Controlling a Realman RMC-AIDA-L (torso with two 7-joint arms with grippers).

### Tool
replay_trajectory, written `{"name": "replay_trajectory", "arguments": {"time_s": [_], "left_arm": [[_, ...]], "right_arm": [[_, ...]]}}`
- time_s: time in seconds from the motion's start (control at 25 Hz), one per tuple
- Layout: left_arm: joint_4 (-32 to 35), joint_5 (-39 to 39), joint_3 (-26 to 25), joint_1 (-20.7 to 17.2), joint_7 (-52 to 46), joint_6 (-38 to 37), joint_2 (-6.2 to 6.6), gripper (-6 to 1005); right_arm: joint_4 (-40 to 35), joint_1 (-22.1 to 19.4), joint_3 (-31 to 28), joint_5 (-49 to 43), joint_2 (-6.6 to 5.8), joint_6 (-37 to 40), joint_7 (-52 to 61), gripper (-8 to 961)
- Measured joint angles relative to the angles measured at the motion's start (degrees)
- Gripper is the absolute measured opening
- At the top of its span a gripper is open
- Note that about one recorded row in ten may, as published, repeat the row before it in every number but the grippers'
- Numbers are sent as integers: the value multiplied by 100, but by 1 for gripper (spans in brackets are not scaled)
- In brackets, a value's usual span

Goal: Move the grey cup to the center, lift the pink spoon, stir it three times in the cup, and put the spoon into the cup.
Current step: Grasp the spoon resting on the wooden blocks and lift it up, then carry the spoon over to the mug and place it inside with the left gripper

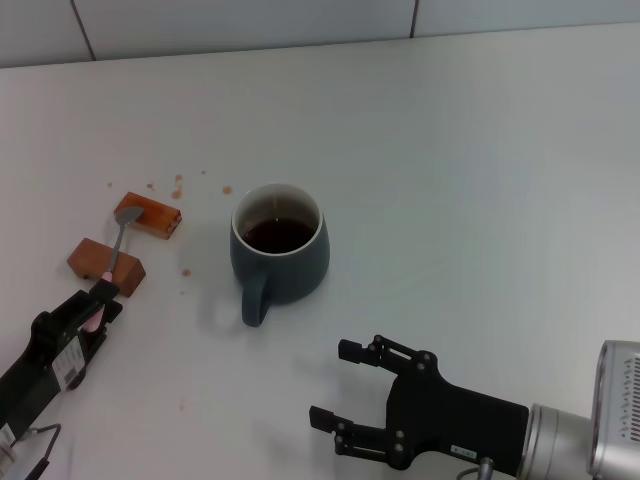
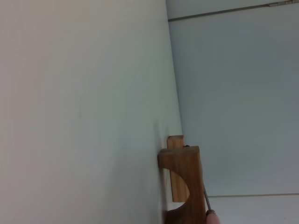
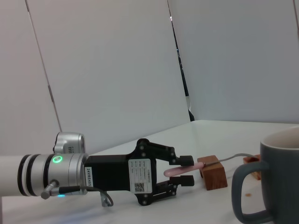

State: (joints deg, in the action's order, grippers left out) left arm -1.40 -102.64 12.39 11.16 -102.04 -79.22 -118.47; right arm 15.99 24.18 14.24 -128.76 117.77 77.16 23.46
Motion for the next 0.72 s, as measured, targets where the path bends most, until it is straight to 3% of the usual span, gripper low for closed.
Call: {"name": "replay_trajectory", "arguments": {"time_s": [0.48, 0.72], "left_arm": [[60, 7, -30, -24, 159, -4, 1, 243], [233, -9, 61, 67, 395, -239, 8, 129]], "right_arm": [[-61, -27, 0, 0, 34, 15, 0, 824], [-61, -26, 0, 0, 36, 19, 4, 824]]}}
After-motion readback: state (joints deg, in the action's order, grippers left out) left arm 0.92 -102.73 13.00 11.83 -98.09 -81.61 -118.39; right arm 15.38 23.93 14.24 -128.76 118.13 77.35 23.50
